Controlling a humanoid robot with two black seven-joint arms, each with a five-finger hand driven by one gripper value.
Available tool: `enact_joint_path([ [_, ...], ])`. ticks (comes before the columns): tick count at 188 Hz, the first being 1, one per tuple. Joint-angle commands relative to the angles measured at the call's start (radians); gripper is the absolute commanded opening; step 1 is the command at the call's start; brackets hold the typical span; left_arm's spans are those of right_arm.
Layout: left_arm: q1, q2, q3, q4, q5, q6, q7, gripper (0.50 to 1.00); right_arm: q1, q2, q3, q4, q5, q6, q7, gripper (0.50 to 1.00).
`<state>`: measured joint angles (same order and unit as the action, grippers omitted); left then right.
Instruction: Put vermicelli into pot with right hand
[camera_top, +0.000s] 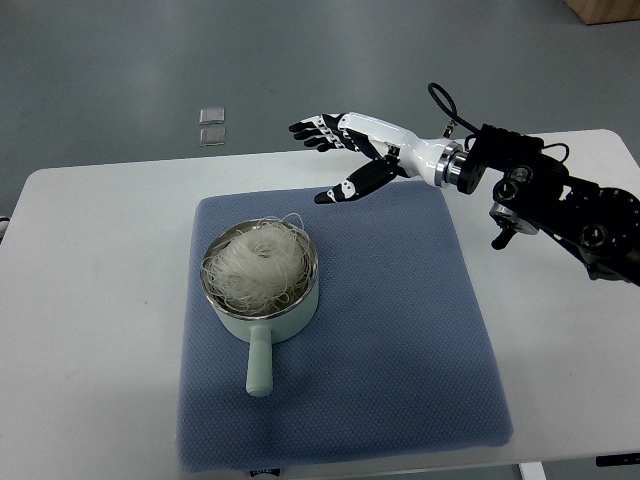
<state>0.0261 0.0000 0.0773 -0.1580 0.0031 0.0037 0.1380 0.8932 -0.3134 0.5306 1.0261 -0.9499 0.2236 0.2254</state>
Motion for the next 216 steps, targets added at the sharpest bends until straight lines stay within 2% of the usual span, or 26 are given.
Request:
enact_joint_path([
  [1, 0.000, 0.000, -0.001, 0.000, 0.000, 0.001, 0.000, 1.000, -0.088, -0.010, 0.038, -0.004, 0.086, -0.004, 0.000, 0.921],
  [26, 0.000, 0.000, -0.001, 0.000, 0.000, -0.001, 0.000, 1.000, -0.149, -0.009, 0.068, -0.046, 0.304, -0.003, -0.004, 0.921],
  [53, 0.000, 0.000, -0.001, 0.000, 0.000, 0.001, 0.000, 1.000, -0.189, -0.009, 0.068, -0.077, 0.540, -0.006, -0.067, 0.924],
  [71, 0.000, 0.000, 0.001, 0.000, 0.000, 0.001, 0.000, 1.000, -0.206, -0.010, 0.071, -0.084, 0.617, -0.012, -0.069, 0.924],
  [109, 0.000, 0.000, -0.001, 0.000, 0.000, 0.001, 0.000, 1.000, -0.209, 0.010, 0.092, -0.130, 0.643, -0.098, -0.052, 0.924],
  [216, 0.000, 0.000, -0.001, 0.000, 0.000, 0.001, -0.001, 1.000, -0.218, 0.019, 0.154, -0.130, 0.665, -0.101, -0.046, 0.924],
])
